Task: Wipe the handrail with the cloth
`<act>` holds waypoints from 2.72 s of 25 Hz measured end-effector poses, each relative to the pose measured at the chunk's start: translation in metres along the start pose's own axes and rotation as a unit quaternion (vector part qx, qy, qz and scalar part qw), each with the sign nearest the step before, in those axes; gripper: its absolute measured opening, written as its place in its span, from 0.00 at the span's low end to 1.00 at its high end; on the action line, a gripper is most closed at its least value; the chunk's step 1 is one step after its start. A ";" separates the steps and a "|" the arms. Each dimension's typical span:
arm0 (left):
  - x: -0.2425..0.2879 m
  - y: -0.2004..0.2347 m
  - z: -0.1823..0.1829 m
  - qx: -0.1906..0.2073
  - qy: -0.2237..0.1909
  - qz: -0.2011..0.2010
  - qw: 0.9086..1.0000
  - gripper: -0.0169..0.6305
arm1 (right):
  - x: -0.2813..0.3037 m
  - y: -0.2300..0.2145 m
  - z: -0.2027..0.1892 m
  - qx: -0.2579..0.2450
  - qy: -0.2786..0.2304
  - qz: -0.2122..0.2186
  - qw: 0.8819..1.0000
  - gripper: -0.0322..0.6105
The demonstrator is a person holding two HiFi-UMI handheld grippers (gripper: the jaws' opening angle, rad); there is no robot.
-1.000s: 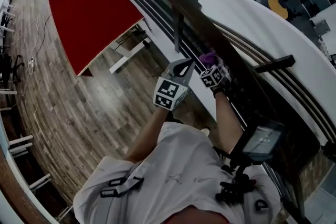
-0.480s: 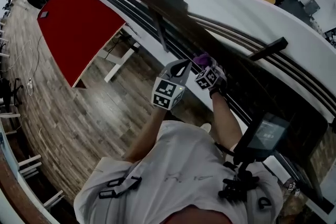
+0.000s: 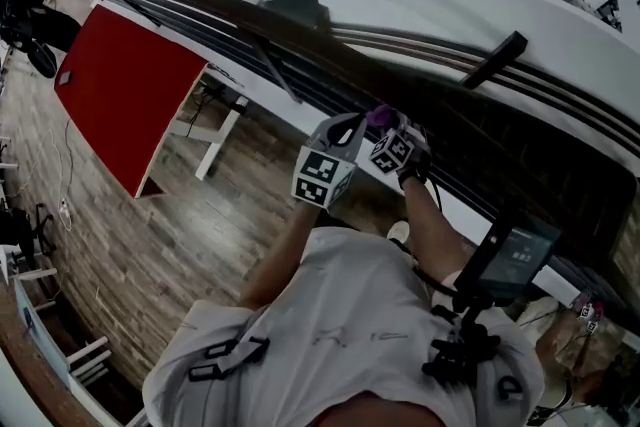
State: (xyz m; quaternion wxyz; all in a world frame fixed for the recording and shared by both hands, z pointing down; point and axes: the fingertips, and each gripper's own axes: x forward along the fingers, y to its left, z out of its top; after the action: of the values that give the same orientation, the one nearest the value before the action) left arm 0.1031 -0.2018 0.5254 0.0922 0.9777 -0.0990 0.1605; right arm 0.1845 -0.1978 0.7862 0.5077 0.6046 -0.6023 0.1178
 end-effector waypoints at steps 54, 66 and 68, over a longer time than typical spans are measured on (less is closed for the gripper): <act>0.116 -0.401 -0.051 0.095 0.052 -0.392 0.913 0.03 | -0.187 -0.047 -0.376 0.132 0.125 -0.154 0.971 0.21; 0.129 -0.478 -0.066 0.114 0.069 -0.441 0.887 0.03 | -0.244 -0.060 -0.471 0.127 0.165 -0.191 0.959 0.22; 0.129 -0.489 -0.075 0.117 0.077 -0.449 0.882 0.03 | -0.251 -0.060 -0.485 0.133 0.170 -0.201 0.955 0.22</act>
State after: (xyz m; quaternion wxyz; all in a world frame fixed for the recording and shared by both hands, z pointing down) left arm 0.3104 0.2643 0.5658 0.0469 0.9057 0.3777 0.1866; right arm 0.4014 0.3066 0.7902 0.5310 0.7463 -0.3518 0.1933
